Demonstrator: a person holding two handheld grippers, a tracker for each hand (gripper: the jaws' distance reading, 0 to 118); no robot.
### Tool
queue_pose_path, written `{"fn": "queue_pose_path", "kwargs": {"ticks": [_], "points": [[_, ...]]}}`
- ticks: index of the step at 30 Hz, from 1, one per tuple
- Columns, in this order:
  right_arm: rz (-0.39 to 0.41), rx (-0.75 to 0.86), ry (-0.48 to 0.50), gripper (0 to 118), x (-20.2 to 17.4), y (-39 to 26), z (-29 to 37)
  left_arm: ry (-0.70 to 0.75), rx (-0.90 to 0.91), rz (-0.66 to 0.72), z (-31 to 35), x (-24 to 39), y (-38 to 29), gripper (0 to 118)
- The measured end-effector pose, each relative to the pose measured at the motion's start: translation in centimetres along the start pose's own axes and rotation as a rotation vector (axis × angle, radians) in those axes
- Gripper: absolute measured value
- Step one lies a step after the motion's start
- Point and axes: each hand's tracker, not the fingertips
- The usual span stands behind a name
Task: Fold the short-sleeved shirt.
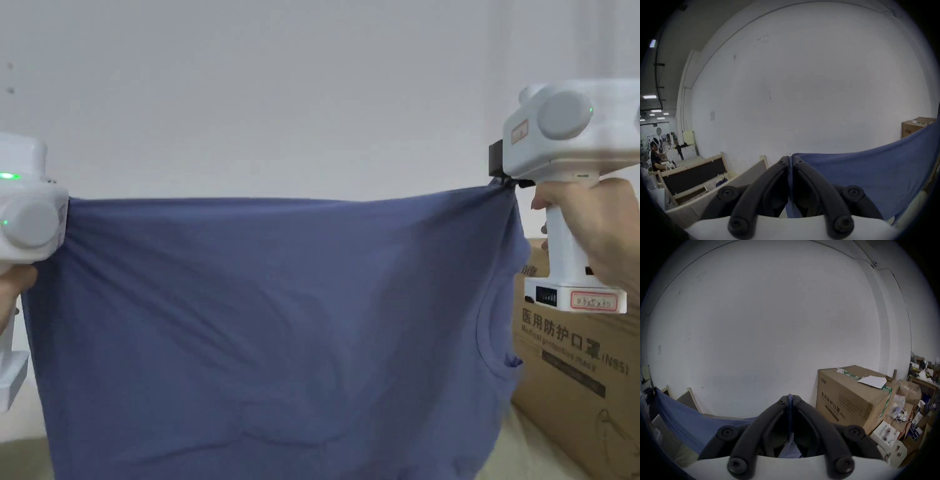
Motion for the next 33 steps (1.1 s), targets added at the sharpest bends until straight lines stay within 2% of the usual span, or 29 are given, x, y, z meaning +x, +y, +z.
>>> {"fn": "queue_pose_path", "kwargs": {"ticks": [4, 10, 15, 19, 22, 27, 30, 33], "points": [[0.003, -0.159, 0.036, 4, 0.3, -4.9, -3.5, -0.028, -0.101, 0.042, -1.7, 1.7, -5.7, 2], [-0.002, -0.382, 0.032, 4, 0.3, -17.6, -9.9, -0.078, -0.353, -0.088, -4.6, 6.3, -19.3, 2], [0.036, -0.584, 0.009, 4, 0.2, -29.5, -13.7, -0.110, -0.573, -0.079, -5.3, 9.7, -30.1, 2], [0.029, -0.729, -0.001, 4, 1.3, -38.3, -15.3, -0.163, -0.684, -0.155, -4.9, 11.2, -36.9, 2], [0.001, -0.809, -0.002, 4, 2.5, -42.4, -14.1, -0.184, -0.750, -0.142, -3.8, 11.1, -40.3, 2], [0.022, -0.868, -0.006, 4, 4.2, -46.2, -9.9, -0.227, -0.843, -0.179, -0.2, 9.1, -43.5, 2], [-0.026, -0.878, 0.027, 4, 5.7, -46.9, -5.6, -0.260, -0.854, -0.172, 3.8, 6.5, -43.8, 2], [-0.008, -0.877, 0.039, 4, 6.9, -47.3, -0.4, -0.285, -0.848, -0.239, 9.3, 4.4, -43.1, 2]]}}
